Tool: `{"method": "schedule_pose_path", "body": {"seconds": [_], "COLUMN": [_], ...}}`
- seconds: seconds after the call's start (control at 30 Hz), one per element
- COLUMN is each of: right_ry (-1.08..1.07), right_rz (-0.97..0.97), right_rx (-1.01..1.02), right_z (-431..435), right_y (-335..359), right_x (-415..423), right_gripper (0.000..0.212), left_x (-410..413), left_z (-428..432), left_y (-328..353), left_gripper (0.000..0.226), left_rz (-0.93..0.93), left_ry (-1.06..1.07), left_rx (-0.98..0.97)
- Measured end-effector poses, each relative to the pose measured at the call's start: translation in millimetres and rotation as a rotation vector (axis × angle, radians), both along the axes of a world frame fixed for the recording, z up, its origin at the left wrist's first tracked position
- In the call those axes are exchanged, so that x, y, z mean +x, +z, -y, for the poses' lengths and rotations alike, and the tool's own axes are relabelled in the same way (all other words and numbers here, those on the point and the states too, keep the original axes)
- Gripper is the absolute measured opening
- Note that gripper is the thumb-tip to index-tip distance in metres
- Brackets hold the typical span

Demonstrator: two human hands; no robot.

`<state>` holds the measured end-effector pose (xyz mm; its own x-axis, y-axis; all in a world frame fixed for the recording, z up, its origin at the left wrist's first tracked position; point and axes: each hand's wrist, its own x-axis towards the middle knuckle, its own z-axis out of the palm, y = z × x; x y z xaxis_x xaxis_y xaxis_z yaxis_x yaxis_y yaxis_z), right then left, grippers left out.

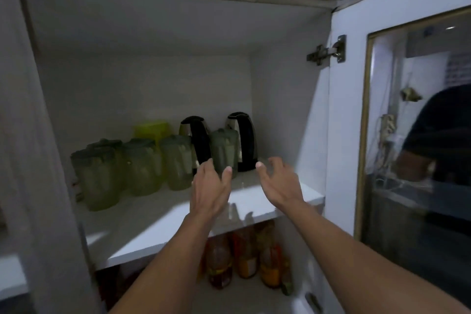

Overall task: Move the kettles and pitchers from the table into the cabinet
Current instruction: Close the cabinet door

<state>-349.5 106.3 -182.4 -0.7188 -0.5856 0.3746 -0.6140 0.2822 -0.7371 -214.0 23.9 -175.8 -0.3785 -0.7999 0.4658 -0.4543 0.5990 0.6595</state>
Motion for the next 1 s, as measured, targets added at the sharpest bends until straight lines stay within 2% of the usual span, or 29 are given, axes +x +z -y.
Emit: {"method": "schedule_pose_path", "body": {"seconds": [0.2,0.37,0.53,0.67,0.8,0.9,1.0], "right_ry": [-0.256,-0.602,-0.834,-0.948,-1.034,-1.012,-0.887], "right_rz": [-0.029,0.023,-0.02,-0.109,-0.175,-0.079,0.058], "right_rx": [0.099,0.06,-0.001,-0.001,-0.123,-0.191,-0.199], "right_z": [-148.3,-287.3,-389.4,-450.3,-501.0,-528.3,-544.7], "right_y": [-16.5,-0.3,18.5,40.5,61.8,73.2,80.1], "right_x": [32.0,21.1,9.2,-7.5,-35.8,-60.4,-81.0], "right_gripper": [0.054,0.051,0.047,0.044,0.038,0.046,0.056], "left_x": [-0.8,-31.6,-67.0,-95.6,-123.8,-144.6,-162.5], "left_z": [-105.2,-218.7,-321.5,-386.2,-449.2,-494.5,-530.1], "left_y": [-13.3,-8.8,-16.3,-13.8,-12.0,-17.1,-20.3], "left_gripper": [0.065,0.061,0.057,0.061,0.066,0.074,0.077], "left_rz": [0.081,0.03,0.004,-0.044,-0.078,-0.059,-0.031], "left_ry": [-0.252,-0.49,-0.69,-0.745,-0.764,-0.784,-0.78], "left_rx": [0.009,0.036,0.036,0.021,0.012,0.049,0.091]}}
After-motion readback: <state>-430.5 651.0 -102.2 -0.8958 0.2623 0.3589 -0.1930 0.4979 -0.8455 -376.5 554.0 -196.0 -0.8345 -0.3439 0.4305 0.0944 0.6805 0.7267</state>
